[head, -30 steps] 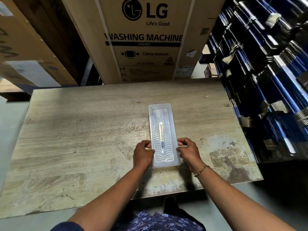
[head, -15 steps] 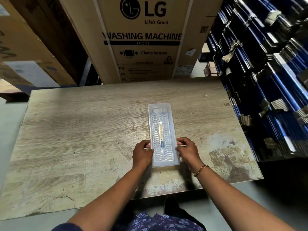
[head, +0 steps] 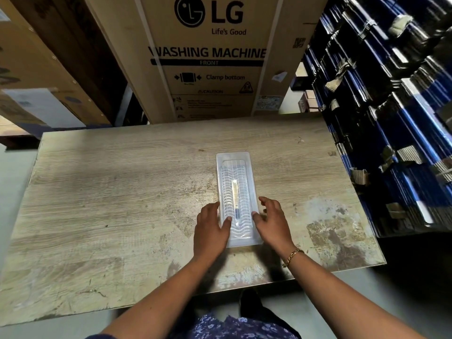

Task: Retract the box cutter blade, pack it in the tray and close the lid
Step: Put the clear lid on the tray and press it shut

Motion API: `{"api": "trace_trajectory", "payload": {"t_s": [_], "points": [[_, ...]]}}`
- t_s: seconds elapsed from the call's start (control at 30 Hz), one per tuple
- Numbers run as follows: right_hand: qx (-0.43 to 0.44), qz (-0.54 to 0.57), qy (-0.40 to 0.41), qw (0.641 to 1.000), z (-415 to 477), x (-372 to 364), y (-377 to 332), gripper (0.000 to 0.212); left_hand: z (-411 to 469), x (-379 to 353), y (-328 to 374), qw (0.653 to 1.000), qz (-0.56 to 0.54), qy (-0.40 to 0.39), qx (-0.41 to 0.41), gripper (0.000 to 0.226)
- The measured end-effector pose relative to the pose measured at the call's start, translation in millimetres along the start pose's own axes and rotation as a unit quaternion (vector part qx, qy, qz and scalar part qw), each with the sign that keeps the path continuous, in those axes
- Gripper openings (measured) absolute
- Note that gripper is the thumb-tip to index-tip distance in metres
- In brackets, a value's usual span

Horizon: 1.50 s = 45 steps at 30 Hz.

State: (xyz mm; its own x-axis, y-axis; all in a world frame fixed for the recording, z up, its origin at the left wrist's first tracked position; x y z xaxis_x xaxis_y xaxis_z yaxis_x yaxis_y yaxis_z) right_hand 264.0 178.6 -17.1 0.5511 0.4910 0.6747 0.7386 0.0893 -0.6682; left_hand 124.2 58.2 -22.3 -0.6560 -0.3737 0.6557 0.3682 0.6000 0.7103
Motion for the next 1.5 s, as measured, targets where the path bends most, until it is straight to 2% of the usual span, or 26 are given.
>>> {"api": "trace_trajectory", "payload": {"t_s": [0.1, 0.27, 0.5, 0.8, 0.97, 1.13, 1.5], "points": [[0.122, -0.143, -0.018, 0.982, -2.3, -6.3, 0.3, 0.062, -2.2, -6.0, 1.5, 0.991, 0.106, -0.013, -0.084, 0.065], [0.199, -0.230, -0.059, 0.951, 0.8, -20.3, -2.7, 0.066, 2.4, -18.3, -1.2, 0.967, 0.204, -0.035, -0.145, 0.064], [0.227, -0.276, -0.054, 0.932, 8.5, -31.7, 18.4, 0.068, 5.8, -27.8, -14.8, 0.958, 0.234, -0.041, -0.160, 0.064], [0.228, -0.280, -0.036, 0.932, 8.2, -33.8, 20.6, 0.068, 6.9, -33.0, -17.2, 0.958, 0.233, -0.042, -0.163, 0.065], [0.223, -0.287, -0.057, 0.930, 10.7, -31.4, 18.5, 0.069, 9.0, -26.0, -14.3, 0.958, 0.236, -0.051, -0.155, 0.065], [0.225, -0.279, -0.032, 0.933, 25.5, -19.2, 1.9, 0.069, 32.1, -19.0, 0.0, 0.959, 0.228, -0.021, -0.165, 0.064], [0.231, -0.310, -0.037, 0.921, 66.4, -28.7, -6.7, 0.069, 75.3, -24.6, -0.4, 0.952, 0.257, -0.039, -0.164, 0.067]]}}
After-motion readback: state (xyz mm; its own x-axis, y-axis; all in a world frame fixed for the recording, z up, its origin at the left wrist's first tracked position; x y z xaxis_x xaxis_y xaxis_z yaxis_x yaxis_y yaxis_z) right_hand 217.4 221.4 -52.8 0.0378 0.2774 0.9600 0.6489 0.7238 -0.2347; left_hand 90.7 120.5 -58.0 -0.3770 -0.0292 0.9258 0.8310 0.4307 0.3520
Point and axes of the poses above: each hand's wrist, its own z-axis towards the middle knuckle, its own x-axis out of the back of the hand, y = z × x, the point moved 1 cm from there along z, towards the middle knuckle, and after that the axes turned 4 degrees about y, right-handed, at the moved point
